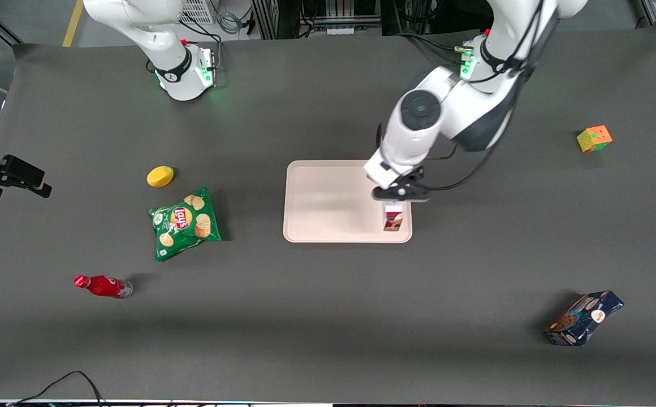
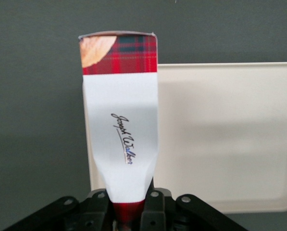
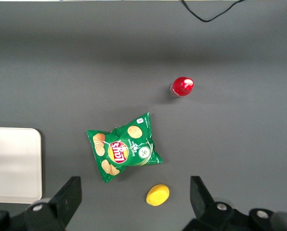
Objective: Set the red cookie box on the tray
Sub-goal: 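Lower the box onto the tray and open the left gripper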
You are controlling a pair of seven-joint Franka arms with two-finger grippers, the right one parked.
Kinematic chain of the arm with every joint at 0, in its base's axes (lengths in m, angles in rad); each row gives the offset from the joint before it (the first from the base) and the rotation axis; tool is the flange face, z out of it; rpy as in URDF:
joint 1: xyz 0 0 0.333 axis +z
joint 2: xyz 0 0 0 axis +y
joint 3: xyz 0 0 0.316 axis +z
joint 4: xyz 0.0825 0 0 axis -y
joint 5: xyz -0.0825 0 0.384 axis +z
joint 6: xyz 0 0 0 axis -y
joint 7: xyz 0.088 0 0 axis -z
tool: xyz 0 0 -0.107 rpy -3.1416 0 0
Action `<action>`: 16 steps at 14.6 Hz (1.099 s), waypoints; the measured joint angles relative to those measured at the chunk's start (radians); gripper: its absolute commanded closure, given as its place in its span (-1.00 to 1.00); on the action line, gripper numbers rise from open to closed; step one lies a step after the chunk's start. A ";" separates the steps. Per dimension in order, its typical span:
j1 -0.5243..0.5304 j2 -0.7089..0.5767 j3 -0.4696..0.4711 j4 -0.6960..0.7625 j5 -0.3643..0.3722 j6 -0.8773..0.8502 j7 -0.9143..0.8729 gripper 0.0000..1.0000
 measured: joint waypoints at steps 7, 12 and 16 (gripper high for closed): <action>-0.017 0.133 0.045 -0.058 0.077 0.212 -0.046 1.00; -0.017 0.148 0.057 -0.063 0.107 0.212 -0.046 0.86; -0.017 0.163 0.060 -0.063 0.107 0.214 -0.047 0.55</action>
